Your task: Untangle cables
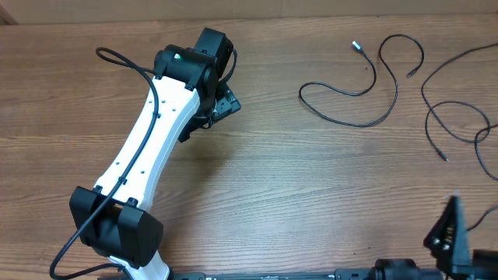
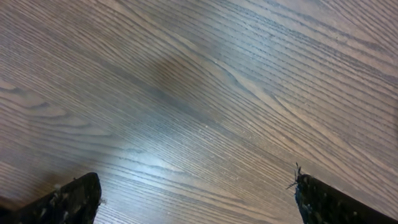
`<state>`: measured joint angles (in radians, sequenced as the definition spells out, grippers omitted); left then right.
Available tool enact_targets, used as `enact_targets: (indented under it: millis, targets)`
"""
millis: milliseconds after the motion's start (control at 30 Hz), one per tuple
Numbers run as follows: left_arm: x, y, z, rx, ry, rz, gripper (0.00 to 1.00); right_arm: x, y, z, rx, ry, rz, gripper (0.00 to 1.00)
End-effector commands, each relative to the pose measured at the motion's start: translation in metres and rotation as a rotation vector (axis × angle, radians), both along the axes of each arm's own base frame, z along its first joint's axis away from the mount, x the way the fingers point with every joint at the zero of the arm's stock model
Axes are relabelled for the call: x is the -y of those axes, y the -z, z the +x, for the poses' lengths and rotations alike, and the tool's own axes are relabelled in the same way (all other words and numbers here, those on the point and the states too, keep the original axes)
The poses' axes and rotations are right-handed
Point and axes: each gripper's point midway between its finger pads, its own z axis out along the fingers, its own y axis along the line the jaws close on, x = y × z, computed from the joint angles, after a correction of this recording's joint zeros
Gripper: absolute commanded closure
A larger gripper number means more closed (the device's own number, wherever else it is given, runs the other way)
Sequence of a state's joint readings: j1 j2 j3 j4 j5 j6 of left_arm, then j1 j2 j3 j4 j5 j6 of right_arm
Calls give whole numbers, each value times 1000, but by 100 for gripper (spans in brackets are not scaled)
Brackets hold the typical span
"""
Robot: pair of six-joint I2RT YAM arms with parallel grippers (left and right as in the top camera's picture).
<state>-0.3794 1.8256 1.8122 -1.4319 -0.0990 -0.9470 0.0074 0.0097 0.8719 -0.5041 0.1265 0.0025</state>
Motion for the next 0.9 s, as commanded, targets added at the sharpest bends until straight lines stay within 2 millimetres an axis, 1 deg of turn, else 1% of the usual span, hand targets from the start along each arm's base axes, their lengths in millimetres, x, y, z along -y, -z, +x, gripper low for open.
enact_targets:
  millis: [0,67,100,167,267,333,533,733,867]
  targets:
    - [-2,-2,0,10,7,10,0,-2,-5,15,96,-8,-5,0]
    - [-2,-2,0,10,7,11,0,-2,-8,23,174,-9,-4,0]
    - [-2,-2,1,11,7,11,1,-2,-6,29,200,-8,-4,0]
    - [-2,-2,0,10,7,11,0,-2,7,43,229,-8,-4,0]
    - [-2,-2,0,10,7,11,0,-2,35,66,219,-8,-4,0]
    - [-2,-2,1,11,7,10,1,-2,56,80,184,-8,-4,0]
    - [-2,-2,0,10,7,11,0,-3,113,112,49,-10,-5,0]
    - [-2,-2,0,10,7,11,1,-3,160,131,-51,-9,-6,0]
    - [-2,-2,1,11,7,11,0,-3,181,138,-97,-9,-6,0]
